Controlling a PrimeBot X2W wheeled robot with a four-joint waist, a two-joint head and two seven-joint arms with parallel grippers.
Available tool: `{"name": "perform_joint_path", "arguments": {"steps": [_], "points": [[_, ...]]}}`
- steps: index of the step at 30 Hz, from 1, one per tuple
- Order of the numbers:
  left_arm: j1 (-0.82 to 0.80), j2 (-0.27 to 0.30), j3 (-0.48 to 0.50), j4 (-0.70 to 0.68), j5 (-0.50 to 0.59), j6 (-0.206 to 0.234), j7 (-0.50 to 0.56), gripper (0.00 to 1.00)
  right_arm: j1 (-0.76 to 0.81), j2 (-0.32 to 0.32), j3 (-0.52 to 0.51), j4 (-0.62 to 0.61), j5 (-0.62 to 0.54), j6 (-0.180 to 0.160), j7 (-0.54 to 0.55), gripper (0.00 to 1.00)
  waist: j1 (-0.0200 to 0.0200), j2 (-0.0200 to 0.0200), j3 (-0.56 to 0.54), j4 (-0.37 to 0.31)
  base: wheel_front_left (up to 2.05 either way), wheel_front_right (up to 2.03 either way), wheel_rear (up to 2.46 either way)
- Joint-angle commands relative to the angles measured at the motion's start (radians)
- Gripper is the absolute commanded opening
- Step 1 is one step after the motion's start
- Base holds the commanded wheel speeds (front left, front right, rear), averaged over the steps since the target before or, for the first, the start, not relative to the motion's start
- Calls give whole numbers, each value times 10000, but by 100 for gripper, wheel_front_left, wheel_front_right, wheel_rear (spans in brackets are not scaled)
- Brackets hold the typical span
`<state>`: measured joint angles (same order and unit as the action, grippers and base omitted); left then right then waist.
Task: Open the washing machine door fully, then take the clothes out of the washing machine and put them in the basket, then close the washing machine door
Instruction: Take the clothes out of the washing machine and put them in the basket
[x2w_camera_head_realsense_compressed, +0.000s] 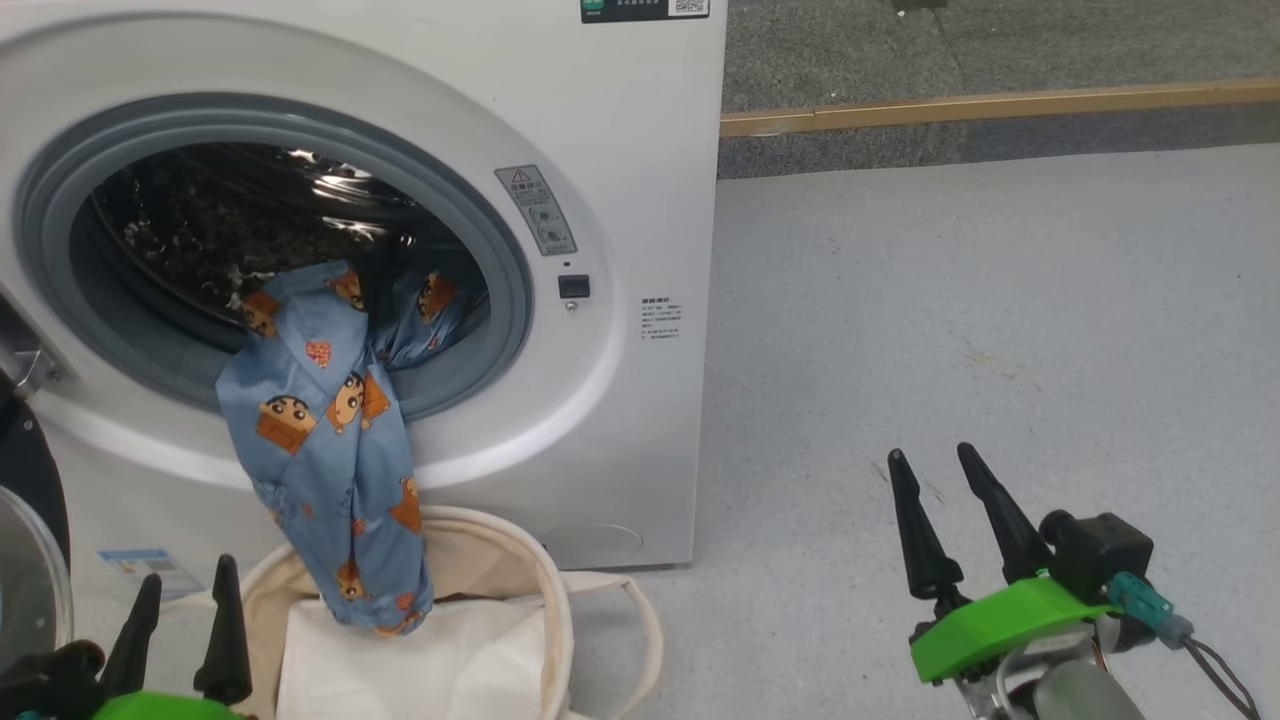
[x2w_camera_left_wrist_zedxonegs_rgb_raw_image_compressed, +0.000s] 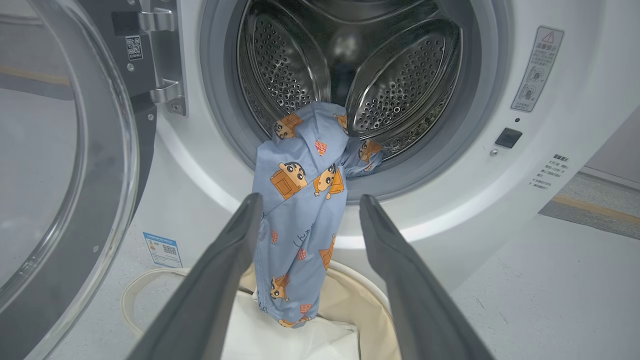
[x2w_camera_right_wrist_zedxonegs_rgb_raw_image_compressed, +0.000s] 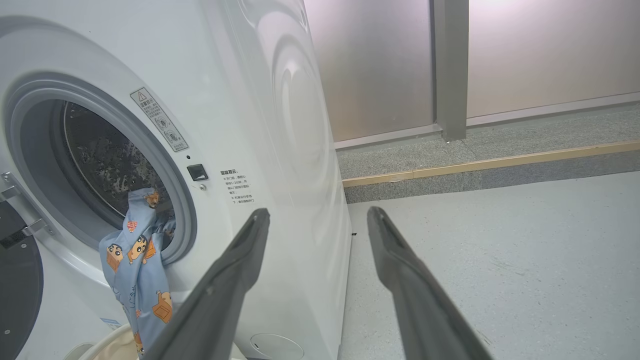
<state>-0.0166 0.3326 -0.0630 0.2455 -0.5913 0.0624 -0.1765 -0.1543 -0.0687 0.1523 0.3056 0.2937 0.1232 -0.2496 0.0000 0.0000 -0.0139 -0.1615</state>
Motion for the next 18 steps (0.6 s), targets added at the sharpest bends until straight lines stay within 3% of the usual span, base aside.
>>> {"name": "perform_joint_path", "arguments": {"steps": [1,18], "points": [[-401,388,375,-285,18,51,-23,100,-290,2,237,-281,53,75,-122,100,0,0,13,4,0,0,0],[-695,453,143,-193,21,31,50,100,-369,-10,254,-347,24,75,-122,100,0,0,191,16,0,0,0]]}}
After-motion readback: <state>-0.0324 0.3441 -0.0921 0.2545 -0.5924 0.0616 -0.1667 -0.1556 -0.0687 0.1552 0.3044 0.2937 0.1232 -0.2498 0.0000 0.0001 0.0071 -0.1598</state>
